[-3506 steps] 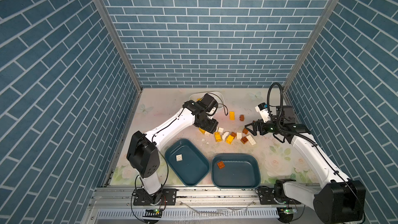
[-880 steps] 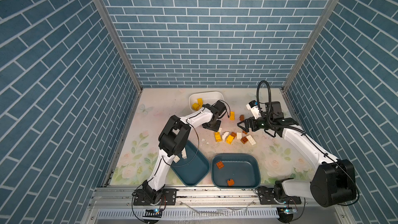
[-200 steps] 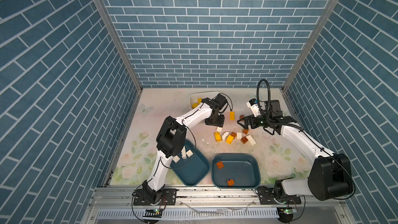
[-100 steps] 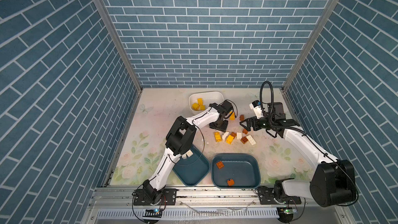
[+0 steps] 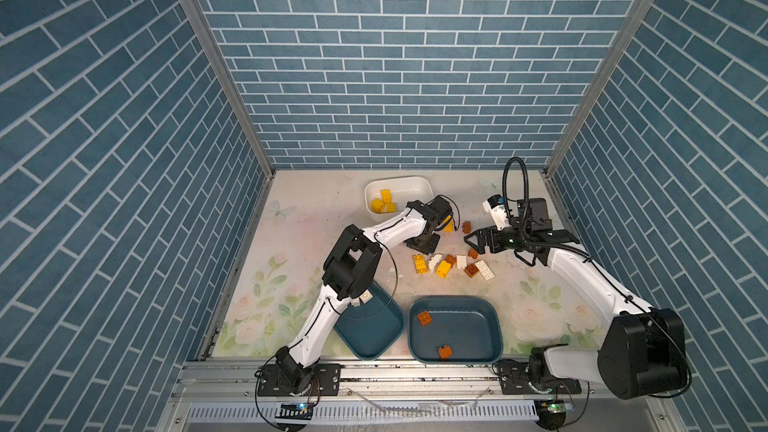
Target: Sort the legos into containers by color
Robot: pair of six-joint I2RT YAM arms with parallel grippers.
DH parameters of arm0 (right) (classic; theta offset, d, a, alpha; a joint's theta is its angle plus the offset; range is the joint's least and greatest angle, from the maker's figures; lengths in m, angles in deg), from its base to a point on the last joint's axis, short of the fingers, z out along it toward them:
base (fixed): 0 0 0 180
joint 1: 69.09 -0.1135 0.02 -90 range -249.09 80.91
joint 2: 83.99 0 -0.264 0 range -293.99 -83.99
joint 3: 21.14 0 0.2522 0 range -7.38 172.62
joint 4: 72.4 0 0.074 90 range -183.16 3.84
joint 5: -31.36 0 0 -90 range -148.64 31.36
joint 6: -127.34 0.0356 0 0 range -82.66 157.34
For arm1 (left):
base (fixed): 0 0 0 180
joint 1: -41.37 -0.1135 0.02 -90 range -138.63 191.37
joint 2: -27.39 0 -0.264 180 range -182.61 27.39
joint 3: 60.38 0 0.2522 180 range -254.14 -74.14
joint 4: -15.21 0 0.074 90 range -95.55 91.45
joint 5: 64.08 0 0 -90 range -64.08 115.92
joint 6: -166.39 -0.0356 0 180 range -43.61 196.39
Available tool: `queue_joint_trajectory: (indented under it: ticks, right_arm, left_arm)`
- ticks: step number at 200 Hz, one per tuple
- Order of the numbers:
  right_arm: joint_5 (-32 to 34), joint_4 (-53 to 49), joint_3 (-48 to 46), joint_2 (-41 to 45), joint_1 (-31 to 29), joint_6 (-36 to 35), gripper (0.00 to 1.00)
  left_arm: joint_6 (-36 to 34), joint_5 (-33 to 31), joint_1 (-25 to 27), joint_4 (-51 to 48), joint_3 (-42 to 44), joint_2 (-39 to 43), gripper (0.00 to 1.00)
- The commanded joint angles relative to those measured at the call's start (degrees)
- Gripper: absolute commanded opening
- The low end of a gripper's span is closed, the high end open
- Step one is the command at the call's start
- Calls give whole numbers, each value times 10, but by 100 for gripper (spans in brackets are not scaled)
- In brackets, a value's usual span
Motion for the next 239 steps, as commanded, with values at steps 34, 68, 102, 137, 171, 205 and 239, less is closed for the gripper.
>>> queue_joint_trajectory:
  ticks: [34, 68, 102, 137, 171, 205, 239]
  right_arm:
    - [-10, -7, 7, 10, 3, -12, 98]
    - [-40, -2, 17, -2, 3, -15, 98]
    - [-66, 10, 21, -11, 0, -16, 98]
    - [-85, 20, 25, -29, -10, -18, 98]
    - [-89, 20, 34, -46, -19, -24, 98]
    - [-89, 18, 32, -51, -21, -27, 98]
    - [-84, 16, 31, -52, -21, -27, 98]
  left_arm:
    - [-19, 10, -11, -59, 52, 119, 28]
    - [-1, 38, -11, -84, 150, 229, 28]
    - [54, 47, -12, -118, 271, 352, 28]
    - [122, 84, -7, -133, 383, 447, 28]
    - [173, 93, -1, -144, 486, 513, 28]
    - [190, 62, 3, -178, 554, 536, 30]
    - [194, 32, 3, -189, 567, 537, 46]
